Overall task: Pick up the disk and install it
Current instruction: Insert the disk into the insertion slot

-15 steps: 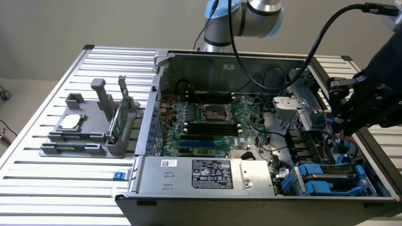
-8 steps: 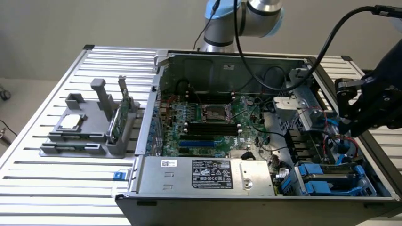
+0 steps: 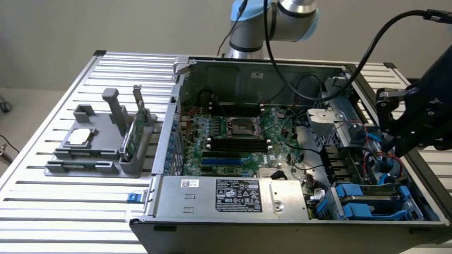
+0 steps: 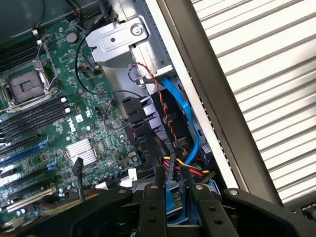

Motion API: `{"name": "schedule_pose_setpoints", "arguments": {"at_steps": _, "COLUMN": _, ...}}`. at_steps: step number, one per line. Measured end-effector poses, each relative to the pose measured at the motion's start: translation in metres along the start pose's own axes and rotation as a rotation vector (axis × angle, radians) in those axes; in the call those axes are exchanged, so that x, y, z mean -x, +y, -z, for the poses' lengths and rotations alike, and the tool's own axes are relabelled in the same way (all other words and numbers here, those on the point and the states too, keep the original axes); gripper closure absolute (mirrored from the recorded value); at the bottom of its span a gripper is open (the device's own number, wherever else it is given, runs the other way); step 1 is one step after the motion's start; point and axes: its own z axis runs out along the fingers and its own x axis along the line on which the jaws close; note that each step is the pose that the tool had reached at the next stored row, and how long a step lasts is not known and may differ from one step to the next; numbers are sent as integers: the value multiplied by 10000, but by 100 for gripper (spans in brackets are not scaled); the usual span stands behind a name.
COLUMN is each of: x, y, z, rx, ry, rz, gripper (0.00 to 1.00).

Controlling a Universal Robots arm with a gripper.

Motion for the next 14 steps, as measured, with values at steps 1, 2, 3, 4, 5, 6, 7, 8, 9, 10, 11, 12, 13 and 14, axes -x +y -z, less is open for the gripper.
{"name": "schedule_pose_setpoints", "arguments": {"at_steps": 1, "x": 0, "y": -1, "z": -6, "rx": 3, "ry": -24, "rz": -180, "gripper": 74}}
{"name": "schedule_pose_setpoints", "arguments": {"at_steps": 2, "x": 0, "y": -2, "z": -11, "rx": 5, "ry": -49, "rz": -357, "gripper": 74}}
{"name": "schedule_pose_setpoints", "arguments": {"at_steps": 3, "x": 0, "y": -2, "z": -16, "rx": 7, "ry": -73, "rz": -536, "gripper": 74}}
{"name": "schedule_pose_setpoints", "arguments": {"at_steps": 4, "x": 0, "y": -3, "z": -22, "rx": 10, "ry": -98, "rz": -714, "gripper": 74}}
{"name": "schedule_pose_setpoints", "arguments": {"at_steps": 5, "x": 0, "y": -4, "z": -26, "rx": 13, "ry": -123, "rz": -897, "gripper": 74}}
{"name": "schedule_pose_setpoints", "arguments": {"at_steps": 6, "x": 0, "y": -4, "z": -29, "rx": 14, "ry": -148, "rz": -1076, "gripper": 74}}
{"name": "schedule_pose_setpoints", "arguments": {"at_steps": 7, "x": 0, "y": -4, "z": -32, "rx": 17, "ry": -173, "rz": -1253, "gripper": 74}}
{"name": "schedule_pose_setpoints", "arguments": {"at_steps": 8, "x": 0, "y": -5, "z": -34, "rx": 20, "ry": -198, "rz": -1437, "gripper": 74}}
{"name": "schedule_pose_setpoints", "arguments": {"at_steps": 9, "x": 0, "y": -5, "z": -35, "rx": 22, "ry": -224, "rz": -1625, "gripper": 74}}
{"name": "schedule_pose_setpoints", "arguments": {"at_steps": 10, "x": 0, "y": -5, "z": -36, "rx": 25, "ry": -248, "rz": -1804, "gripper": 74}}
{"name": "schedule_pose_setpoints", "arguments": {"at_steps": 11, "x": 0, "y": -5, "z": -37, "rx": 28, "ry": -273, "rz": -1988, "gripper": 74}}
{"name": "schedule_pose_setpoints", "arguments": {"at_steps": 12, "x": 0, "y": -5, "z": -38, "rx": 31, "ry": -297, "rz": -2166, "gripper": 74}}
{"name": "schedule_pose_setpoints", "arguments": {"at_steps": 13, "x": 0, "y": -5, "z": -38, "rx": 33, "ry": -321, "rz": -2338, "gripper": 74}}
{"name": "schedule_pose_setpoints", "arguments": {"at_steps": 14, "x": 0, "y": -5, "z": -38, "rx": 35, "ry": -342, "rz": -2489, "gripper": 74}}
